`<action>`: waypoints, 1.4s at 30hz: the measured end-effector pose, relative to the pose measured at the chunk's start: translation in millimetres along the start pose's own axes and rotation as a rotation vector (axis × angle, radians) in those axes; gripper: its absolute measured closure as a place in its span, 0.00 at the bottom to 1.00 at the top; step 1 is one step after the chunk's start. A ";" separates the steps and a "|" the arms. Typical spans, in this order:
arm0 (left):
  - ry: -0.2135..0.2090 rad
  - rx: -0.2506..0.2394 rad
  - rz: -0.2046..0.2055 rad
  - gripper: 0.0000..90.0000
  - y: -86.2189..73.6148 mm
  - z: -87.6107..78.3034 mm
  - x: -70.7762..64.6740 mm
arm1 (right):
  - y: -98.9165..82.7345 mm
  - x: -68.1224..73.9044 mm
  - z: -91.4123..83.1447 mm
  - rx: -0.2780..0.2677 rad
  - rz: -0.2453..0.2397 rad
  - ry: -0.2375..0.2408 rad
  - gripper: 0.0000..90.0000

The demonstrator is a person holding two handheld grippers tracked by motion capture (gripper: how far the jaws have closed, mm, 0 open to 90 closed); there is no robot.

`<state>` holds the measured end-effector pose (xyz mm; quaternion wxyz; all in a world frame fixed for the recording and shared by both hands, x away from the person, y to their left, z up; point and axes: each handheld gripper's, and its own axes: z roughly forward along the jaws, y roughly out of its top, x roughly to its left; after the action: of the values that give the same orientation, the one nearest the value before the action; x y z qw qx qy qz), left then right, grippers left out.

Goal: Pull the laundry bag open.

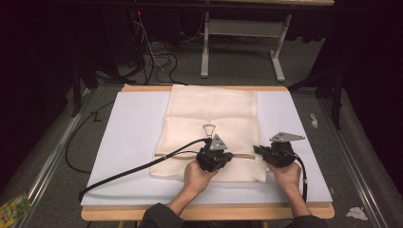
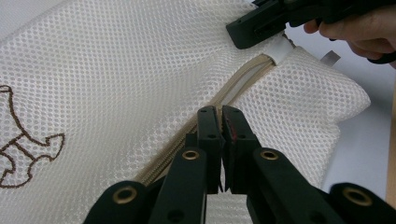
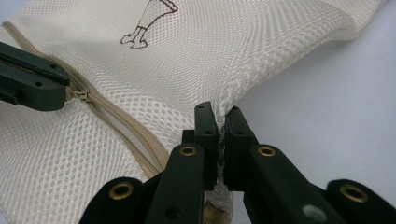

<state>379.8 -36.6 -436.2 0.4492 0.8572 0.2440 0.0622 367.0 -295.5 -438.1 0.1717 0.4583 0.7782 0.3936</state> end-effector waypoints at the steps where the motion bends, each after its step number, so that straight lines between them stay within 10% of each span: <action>1: 0.002 -0.003 -0.002 0.97 -0.4 -0.2 0.4 | 0.2 0.1 0.1 0.001 -0.004 -0.004 0.98; 42: 0.030 -0.030 -0.032 0.97 -14.9 -24.2 14.8 | 0.4 -1.0 4.3 0.014 -0.009 -0.023 0.98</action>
<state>379.5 -4.5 -435.6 0.4591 0.8454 0.2634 0.0713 370.4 -294.3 -440.7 0.1792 0.4606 0.7809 0.3820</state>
